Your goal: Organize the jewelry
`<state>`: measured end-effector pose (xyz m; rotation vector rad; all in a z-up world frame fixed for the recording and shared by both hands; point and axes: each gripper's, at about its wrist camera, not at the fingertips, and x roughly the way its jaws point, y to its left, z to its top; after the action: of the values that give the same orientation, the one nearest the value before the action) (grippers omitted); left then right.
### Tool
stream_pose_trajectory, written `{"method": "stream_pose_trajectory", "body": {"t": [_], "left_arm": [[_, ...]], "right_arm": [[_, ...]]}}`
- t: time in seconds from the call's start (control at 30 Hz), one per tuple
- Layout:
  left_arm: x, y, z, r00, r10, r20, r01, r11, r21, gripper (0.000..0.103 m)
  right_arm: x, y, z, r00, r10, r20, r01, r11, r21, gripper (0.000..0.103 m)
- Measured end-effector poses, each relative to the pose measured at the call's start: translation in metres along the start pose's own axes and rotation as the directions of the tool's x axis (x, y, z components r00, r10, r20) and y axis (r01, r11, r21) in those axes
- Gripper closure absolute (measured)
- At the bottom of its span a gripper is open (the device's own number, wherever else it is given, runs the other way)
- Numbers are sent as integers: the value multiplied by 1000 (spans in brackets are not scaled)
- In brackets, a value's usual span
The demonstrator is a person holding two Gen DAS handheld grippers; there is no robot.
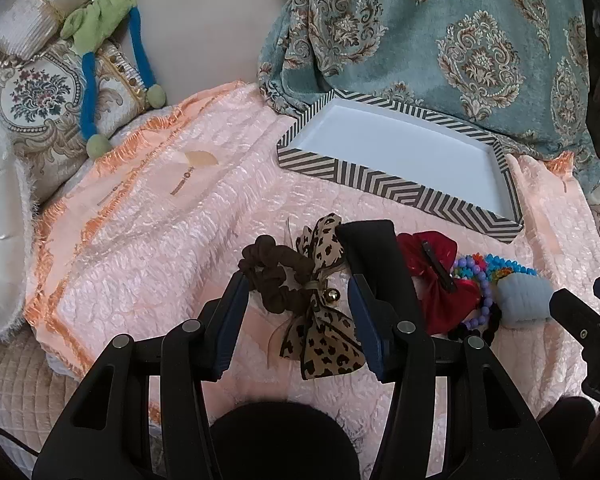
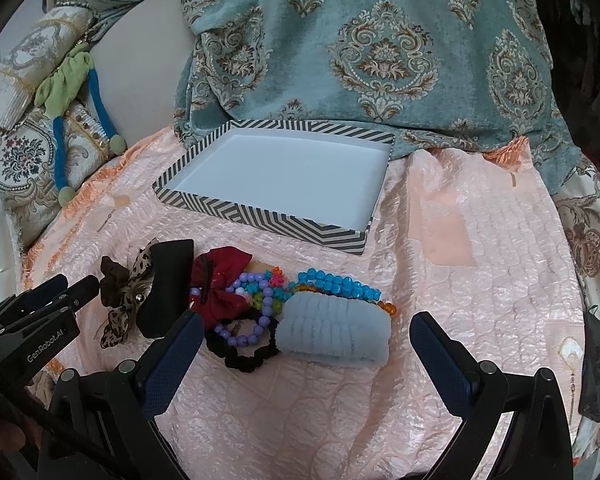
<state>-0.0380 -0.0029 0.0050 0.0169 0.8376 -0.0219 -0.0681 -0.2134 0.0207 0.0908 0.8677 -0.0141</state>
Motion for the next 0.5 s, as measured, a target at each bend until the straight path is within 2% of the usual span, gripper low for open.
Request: {"method": "stream_pose_trajectory", "body": {"t": [0.17,0.27,0.33,0.43,0.5], "left_arm": [[1,15,0,999,-37,-23,36,999,-30,52],[-1,30,3,999,-33,-23,32,998,-53,52],[-1,40,6,998,-50,-33,48,996,-70,52],[2,55,9,994,-91,-63,84,990,-109,52],[5,63,10,991,-109,-75,98,986,-136,52]], "right_arm": [[-1,-2,-1,999,34,-9,-34,999,-13,5],[-1,-2,-1,997,80,-16,-80,997,-13,18],[1,-2,0,992,125,-27,-125,992,0,23],[5,6,3,969,241,-49,-240,971,18,34],[7,17,7,951,302,-62,-302,953,7,36]]}}
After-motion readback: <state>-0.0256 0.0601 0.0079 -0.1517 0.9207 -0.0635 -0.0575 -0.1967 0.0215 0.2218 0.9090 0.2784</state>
